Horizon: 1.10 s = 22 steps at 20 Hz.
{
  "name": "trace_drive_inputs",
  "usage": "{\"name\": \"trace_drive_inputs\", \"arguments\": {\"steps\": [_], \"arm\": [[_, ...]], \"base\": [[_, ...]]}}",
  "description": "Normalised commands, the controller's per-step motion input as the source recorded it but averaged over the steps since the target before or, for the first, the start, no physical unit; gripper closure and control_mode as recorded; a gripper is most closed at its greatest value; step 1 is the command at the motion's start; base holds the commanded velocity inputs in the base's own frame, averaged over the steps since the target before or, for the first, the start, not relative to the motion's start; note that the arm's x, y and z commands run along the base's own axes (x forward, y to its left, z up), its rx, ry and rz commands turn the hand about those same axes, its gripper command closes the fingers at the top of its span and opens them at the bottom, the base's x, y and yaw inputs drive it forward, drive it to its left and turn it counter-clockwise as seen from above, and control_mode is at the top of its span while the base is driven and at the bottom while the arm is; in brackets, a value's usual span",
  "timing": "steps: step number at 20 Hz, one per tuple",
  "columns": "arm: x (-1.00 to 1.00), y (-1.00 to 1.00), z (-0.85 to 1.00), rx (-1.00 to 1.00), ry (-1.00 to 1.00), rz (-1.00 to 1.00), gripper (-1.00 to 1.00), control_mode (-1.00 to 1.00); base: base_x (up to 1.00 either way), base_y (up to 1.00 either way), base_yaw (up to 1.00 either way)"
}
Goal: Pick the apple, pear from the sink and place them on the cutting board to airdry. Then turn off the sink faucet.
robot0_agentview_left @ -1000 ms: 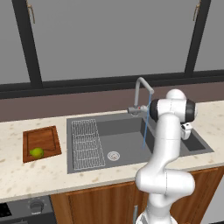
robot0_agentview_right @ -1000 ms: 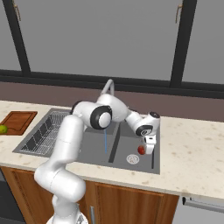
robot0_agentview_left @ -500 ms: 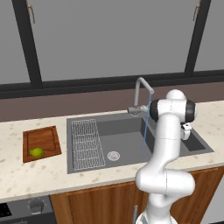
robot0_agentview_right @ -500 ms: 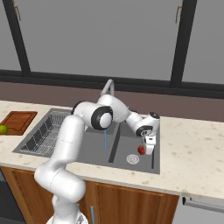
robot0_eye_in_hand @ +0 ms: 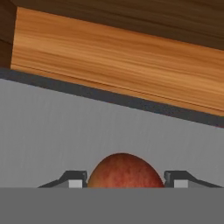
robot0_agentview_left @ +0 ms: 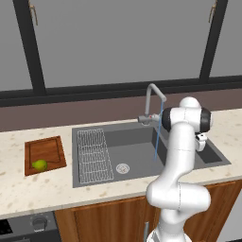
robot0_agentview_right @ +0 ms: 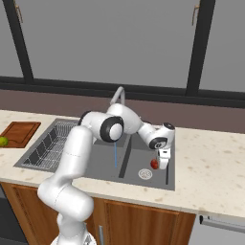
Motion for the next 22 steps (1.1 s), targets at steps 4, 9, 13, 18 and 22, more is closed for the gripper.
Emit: {"name": "trace_drive_inputs", "arguments": {"steps": [4,9,13,18,22], "arm": [[-0.16,-0.01,0.05,0.00,-0.01,0.00,1.00,-1.00],[-0.25,0.00,0.35,0.00,-0.10,0.00,1.00,-1.00],[-0.31,0.00,0.40,0.00,-0.11,0.00,1.00,-1.00],[-0.31,0.09,0.35,0.00,-0.09,0.00,1.00,-1.00],[-0.20,0.23,0.44,0.00,-0.07,0.00,1.00,-1.00]], "base": [[0.00,0.00,0.00],[0.00,0.00,0.00],[0.00,0.00,0.00],[0.00,0.00,0.00],[0.00,0.00,0.00]]}}
